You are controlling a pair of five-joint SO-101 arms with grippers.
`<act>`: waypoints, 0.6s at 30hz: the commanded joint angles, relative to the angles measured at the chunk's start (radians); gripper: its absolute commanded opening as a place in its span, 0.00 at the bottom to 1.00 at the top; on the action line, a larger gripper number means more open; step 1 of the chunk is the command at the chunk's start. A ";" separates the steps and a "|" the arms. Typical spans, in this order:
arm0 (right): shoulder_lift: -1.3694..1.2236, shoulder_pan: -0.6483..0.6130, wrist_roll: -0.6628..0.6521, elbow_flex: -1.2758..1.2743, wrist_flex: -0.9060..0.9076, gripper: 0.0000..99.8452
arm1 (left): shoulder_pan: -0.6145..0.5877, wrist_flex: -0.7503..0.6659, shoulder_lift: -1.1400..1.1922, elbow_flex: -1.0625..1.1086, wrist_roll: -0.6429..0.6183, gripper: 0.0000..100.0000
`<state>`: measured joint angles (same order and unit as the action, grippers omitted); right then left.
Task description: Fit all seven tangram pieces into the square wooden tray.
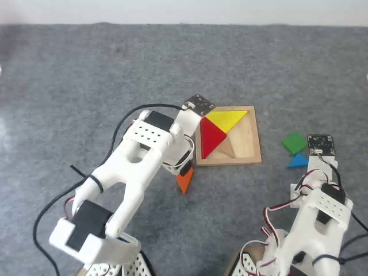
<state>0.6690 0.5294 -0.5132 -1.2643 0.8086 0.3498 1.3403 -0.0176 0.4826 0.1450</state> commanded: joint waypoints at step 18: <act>0.025 -0.008 0.003 -0.011 -0.036 0.05 | 0.137 -0.126 0.129 0.008 -0.109 0.18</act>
<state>0.6690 0.5294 -0.5132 -1.2827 0.7887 0.4895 1.2375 0.1005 0.4933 0.0499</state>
